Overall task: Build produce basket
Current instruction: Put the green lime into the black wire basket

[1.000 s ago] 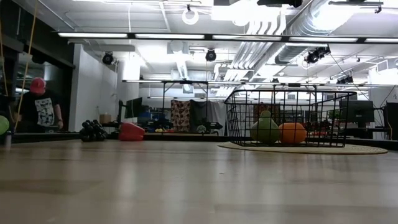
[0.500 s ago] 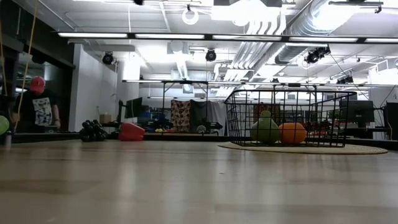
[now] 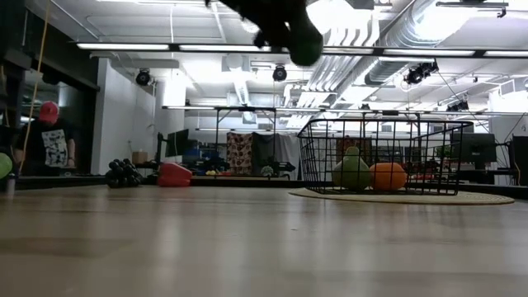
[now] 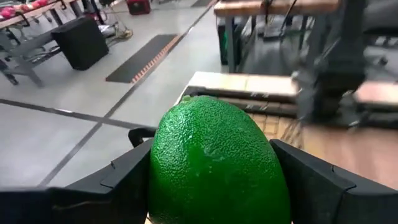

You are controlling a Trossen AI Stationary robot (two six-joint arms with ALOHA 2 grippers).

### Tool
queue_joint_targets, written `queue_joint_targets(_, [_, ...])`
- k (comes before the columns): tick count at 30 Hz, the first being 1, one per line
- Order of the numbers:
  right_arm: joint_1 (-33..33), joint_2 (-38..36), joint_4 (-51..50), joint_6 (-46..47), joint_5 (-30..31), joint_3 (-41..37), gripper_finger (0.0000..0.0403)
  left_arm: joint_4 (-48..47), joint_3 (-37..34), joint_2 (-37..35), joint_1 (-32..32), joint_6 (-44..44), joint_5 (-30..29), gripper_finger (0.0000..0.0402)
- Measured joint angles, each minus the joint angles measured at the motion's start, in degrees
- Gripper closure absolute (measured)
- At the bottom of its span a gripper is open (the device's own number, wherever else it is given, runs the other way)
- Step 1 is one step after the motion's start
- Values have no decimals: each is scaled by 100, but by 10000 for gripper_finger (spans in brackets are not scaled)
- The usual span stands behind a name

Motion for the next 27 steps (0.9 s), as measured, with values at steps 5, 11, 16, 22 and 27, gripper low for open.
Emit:
queue_joint_targets(5, [2,2,0,114,7,0,19,-13,394,882,108,108,484,126])
queue_joint_targets(11, [2,2,10,168,9,0,19,-168,1095,1608,293,319,452,126])
queue_joint_targets(16, [2,2,31,326,11,0,19,-1037,1887,2147,480,681,553,126])
queue_joint_targets(22, [2,4,37,315,11,0,19,-1608,2305,2493,601,514,1017,126])
queue_joint_targets(27, [2,4,39,311,11,0,19,-1729,2317,2510,638,712,1009,126])
